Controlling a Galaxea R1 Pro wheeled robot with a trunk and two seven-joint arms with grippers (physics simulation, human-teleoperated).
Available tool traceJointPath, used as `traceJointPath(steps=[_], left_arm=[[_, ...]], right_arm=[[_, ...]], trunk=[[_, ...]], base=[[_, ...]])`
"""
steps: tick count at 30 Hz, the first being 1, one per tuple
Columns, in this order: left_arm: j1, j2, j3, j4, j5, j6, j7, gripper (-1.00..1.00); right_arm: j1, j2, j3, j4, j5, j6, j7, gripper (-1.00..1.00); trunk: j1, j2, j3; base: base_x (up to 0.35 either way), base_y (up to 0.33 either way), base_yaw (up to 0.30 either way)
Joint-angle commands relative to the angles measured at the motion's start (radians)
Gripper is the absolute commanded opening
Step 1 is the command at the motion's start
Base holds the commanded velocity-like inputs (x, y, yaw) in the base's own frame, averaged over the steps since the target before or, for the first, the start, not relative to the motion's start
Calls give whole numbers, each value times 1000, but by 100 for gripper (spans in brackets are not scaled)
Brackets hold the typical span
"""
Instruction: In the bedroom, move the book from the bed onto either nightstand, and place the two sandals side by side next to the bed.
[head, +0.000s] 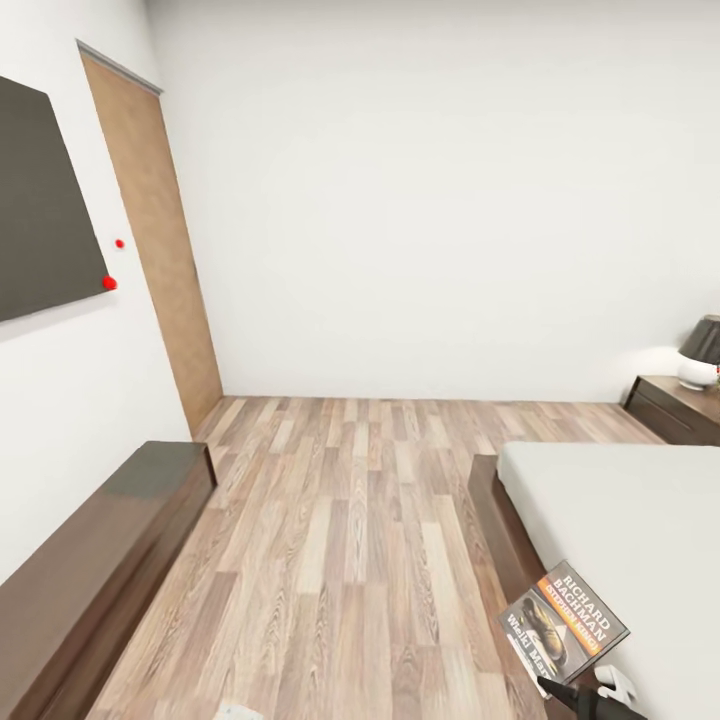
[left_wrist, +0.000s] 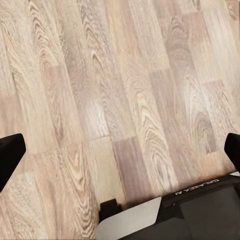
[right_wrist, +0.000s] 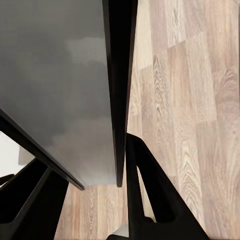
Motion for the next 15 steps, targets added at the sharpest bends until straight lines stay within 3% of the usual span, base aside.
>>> traceJointPath(steps=[1,15], left_arm=[[-1,0,9,0,-10,-4,-4,100],[-1,0,9,0,-10,-4,-4,100]], right_arm=[[-1,0,3,0,-12,10,3,-100],[-1,0,4,0,-12,8,2,-100]], trunk=[[1,-2,-2],[1,-2,-2]], base=[[333,0,-144],[320,0,-16]])
